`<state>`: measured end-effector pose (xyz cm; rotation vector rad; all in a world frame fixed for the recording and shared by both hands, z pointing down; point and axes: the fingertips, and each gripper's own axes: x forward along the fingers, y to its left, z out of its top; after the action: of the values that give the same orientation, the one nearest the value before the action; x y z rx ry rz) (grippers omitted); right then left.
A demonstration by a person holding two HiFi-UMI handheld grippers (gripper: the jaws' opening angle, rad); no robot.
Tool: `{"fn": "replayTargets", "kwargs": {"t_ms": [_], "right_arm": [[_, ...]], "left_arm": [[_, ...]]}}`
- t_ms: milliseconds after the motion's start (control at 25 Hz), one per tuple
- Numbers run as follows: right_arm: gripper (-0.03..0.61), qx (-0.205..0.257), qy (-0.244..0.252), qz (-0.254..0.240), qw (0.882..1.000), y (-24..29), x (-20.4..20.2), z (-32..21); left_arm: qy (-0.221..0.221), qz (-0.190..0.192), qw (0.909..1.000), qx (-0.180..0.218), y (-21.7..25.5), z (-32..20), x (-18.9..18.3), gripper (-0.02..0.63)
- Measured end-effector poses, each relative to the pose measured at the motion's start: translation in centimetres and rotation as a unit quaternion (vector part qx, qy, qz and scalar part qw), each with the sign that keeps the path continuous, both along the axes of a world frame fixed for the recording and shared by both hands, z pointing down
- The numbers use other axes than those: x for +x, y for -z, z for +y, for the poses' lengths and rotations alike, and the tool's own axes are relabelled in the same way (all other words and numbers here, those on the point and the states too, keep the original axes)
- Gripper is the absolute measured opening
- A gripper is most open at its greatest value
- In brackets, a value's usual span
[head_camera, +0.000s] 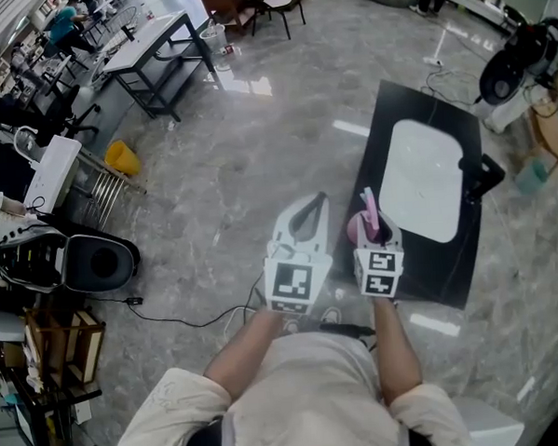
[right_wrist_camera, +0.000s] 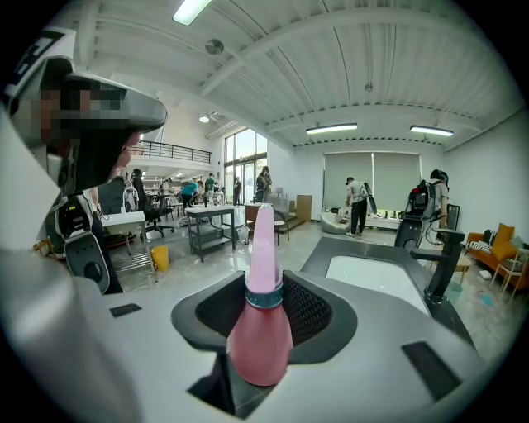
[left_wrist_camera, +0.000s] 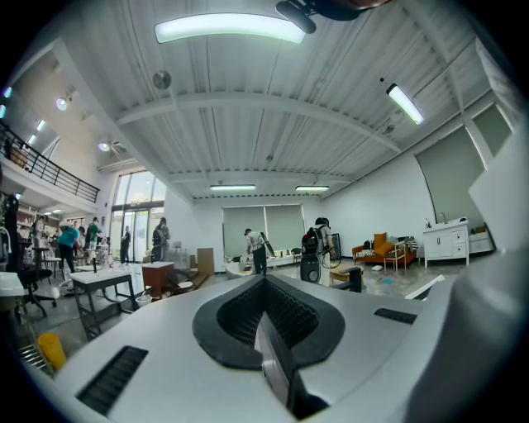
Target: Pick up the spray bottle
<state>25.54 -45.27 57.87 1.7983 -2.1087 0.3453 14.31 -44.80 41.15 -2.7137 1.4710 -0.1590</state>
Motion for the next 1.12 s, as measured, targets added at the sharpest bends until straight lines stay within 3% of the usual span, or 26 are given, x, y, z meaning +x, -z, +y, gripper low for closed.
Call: {"fn": "replayTargets", "kwargs": {"t_ms": [240, 720, 880, 1120], "right_arm": [[0.147, 0.022, -0.006, -0.015, 1.000, 4.5, -0.1, 0.0], [0.146, 0.159, -0.020, 0.009, 0.987, 16.9, -0.7, 2.9], [0.146, 0.202, -0.041, 0.017, 0.978, 20.6, -0.9, 4.6], [0.144, 0.296, -0.073, 0.029, 0.952, 24.8, 0.2, 7.5]], "left_arm": [[-0.002, 0.007, 1.0000, 0.002, 0.3, 0.0, -0.7, 0.002], [-0.021, 0.035, 0.9990, 0.019, 1.8, 0.6, -1.0, 0.002], [-0.031, 0.057, 0.9975, 0.027, 3.0, 0.8, -1.2, 0.002], [-0.049, 0.077, 0.9950, 0.040, 3.9, 1.4, 0.0, 0.002]]}}
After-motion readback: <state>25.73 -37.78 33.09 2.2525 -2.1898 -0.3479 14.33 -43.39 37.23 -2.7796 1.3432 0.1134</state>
